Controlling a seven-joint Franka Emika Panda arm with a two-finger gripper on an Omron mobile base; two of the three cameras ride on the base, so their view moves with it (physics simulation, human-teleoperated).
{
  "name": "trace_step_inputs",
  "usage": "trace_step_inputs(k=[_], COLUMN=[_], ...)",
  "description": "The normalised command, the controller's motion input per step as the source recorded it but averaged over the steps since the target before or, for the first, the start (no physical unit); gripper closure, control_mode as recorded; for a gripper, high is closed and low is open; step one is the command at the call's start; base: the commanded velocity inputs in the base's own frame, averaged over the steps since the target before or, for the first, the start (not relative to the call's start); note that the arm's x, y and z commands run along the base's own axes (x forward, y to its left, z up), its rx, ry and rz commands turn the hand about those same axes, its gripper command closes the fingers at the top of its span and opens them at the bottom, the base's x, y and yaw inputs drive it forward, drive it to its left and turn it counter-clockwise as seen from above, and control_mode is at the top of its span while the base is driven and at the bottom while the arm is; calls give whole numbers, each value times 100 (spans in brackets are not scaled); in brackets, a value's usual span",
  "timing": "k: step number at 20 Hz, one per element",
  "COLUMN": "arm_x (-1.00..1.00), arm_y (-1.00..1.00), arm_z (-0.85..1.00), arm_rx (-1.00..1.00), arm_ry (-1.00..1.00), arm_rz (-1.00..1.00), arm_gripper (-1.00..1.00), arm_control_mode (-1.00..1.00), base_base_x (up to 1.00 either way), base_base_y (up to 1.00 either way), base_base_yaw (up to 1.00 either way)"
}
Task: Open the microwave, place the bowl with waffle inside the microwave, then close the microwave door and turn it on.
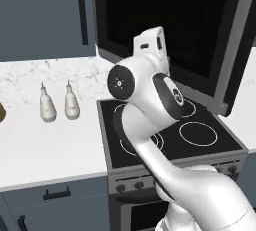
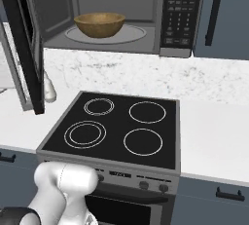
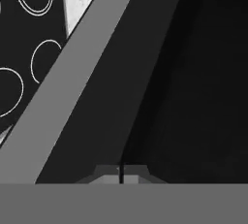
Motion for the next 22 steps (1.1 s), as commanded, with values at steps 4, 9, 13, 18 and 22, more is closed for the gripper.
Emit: trace_step_inputs(k=[4, 9, 13, 18, 22], arm_x=[100, 100, 93, 97, 100], arm_y=[-99, -85, -30, 0, 0], arm_z=[31, 0, 0, 0, 0], arm_rx=[49, 32, 21, 16, 13], arm_ry=[-19, 1, -11, -15, -22], arm_rz=[24, 27, 43, 44, 39], arm_gripper=[100, 100, 100, 100, 100], arm_control_mode=[-100, -100, -100, -100, -100], base_base_x=[0, 0, 0, 0, 0], base_base_y=[0, 0, 0, 0, 0], base_base_yaw=[0, 0, 0, 0, 0])
